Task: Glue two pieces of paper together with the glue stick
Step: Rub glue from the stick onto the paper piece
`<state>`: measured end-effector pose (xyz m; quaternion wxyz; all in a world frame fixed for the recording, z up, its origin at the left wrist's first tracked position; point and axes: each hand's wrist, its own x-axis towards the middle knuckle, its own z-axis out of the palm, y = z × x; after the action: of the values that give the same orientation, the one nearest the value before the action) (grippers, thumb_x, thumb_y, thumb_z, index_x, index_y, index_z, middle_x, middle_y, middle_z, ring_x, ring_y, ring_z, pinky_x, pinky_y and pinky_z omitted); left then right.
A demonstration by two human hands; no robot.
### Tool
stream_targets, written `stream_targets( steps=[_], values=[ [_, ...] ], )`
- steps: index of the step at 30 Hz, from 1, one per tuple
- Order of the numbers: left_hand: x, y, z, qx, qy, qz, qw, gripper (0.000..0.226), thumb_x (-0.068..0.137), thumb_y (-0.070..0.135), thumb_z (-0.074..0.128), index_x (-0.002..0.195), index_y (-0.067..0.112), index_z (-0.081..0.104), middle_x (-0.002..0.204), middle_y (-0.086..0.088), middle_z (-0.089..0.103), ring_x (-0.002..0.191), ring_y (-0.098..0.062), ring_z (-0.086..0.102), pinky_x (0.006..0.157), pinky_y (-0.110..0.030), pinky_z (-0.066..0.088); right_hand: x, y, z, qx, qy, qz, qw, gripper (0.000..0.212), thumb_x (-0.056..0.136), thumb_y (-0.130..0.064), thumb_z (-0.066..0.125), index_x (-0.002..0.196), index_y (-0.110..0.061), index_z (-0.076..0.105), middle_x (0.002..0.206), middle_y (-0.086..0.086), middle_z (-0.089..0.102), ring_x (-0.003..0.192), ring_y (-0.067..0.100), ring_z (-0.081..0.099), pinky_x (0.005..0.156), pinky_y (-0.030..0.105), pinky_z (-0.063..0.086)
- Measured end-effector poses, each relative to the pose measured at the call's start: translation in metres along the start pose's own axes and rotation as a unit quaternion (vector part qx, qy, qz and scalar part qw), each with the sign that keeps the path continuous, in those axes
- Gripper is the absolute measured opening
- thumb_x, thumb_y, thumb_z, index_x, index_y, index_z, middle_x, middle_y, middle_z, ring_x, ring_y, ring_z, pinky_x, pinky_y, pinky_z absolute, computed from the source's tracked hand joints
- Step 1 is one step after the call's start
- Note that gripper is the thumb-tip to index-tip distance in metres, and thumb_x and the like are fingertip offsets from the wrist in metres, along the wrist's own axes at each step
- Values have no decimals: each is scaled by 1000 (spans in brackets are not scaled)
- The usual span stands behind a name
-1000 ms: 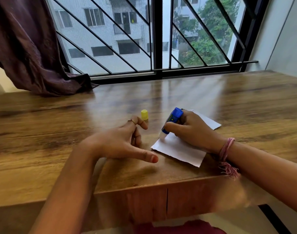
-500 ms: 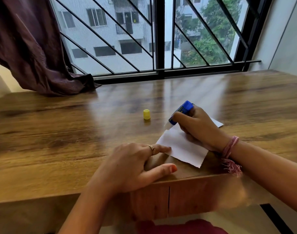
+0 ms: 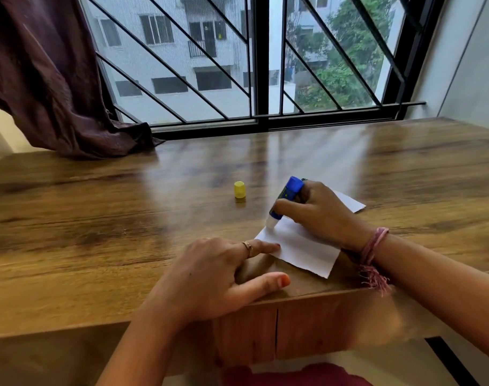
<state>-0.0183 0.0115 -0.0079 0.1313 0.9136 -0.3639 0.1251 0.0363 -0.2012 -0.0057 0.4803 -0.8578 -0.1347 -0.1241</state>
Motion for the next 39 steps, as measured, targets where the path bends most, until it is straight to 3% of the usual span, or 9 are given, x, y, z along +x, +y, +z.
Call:
stream_targets(
  steps=[6,10,14,19,23,31,39],
  values=[
    [0,0,-1,-2,-4,-6,1000,68,73,86,22,128,54,46,49,1,42,48,-4,42,48,-17,24,2,1,-2,-2,26,13,1000,23,74,-25,67,56,-16,55,38,-14,41,40,3,35,42,14,31],
    [0,0,0,-6,0,-10,1000,68,72,87,21,127,56,45,51,-1,43,50,-4,43,48,-18,25,1,1,-3,-1,-1,13,1000,24,75,-28,67,68,-5,63,47,-10,45,44,6,38,45,17,32],
    [1,0,0,-6,-2,-8,1000,70,72,88,19,128,55,45,50,-1,45,50,-4,45,48,-18,25,3,2,-3,-8,37,27,999,22,74,-26,66,62,-12,55,41,-13,42,39,3,36,41,12,30],
    [0,0,0,-7,-3,-10,1000,69,72,88,21,128,56,45,49,2,42,48,-3,42,48,-18,23,3,2,-3,-8,18,28,999,20,75,-27,66,61,-15,58,45,-11,43,40,2,37,43,14,32],
    [1,1,0,-9,-3,-11,1000,69,72,88,20,128,57,43,49,1,43,51,-3,45,48,-18,23,6,2,-3,-23,63,36,997,20,74,-28,65,64,-16,53,51,-6,46,40,3,38,41,13,33],
    [0,1,0,-10,1,-17,1000,68,71,88,22,127,57,44,51,2,45,52,-5,47,48,-18,25,5,2,-3,-40,58,40,997,20,76,-29,64,70,-12,57,54,-4,47,48,7,42,47,16,36],
    [-1,1,-1,-16,-1,-19,1000,68,71,88,23,128,58,43,53,4,48,52,-2,47,48,-17,24,4,0,-3,-23,42,49,998,19,76,-29,65,69,-14,56,52,-7,46,44,4,40,46,18,34]
  ],
)
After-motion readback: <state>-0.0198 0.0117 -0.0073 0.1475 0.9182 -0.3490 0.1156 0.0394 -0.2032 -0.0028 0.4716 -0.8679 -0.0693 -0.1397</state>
